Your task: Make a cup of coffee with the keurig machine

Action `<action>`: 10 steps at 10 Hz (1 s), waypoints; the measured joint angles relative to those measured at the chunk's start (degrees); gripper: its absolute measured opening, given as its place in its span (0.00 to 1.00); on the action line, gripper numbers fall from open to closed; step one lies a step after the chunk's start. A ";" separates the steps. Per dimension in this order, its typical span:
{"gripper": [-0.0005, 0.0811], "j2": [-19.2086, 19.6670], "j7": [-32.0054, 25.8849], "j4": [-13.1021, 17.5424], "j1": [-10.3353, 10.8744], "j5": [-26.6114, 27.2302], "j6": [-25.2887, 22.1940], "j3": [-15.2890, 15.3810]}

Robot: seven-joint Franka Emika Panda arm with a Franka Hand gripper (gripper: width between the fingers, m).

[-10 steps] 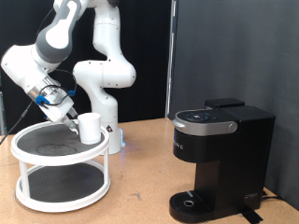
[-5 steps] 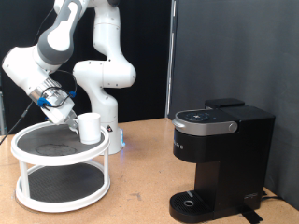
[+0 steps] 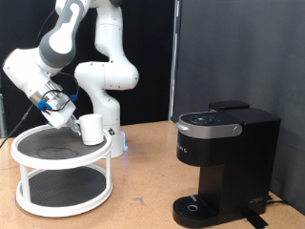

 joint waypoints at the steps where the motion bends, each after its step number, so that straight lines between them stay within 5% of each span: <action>1: 0.02 -0.15 0.40 0.06 -0.06 -0.12 -0.19 0.00; 10: 0.02 -5.46 7.24 5.86 -1.46 -4.53 -12.98 0.08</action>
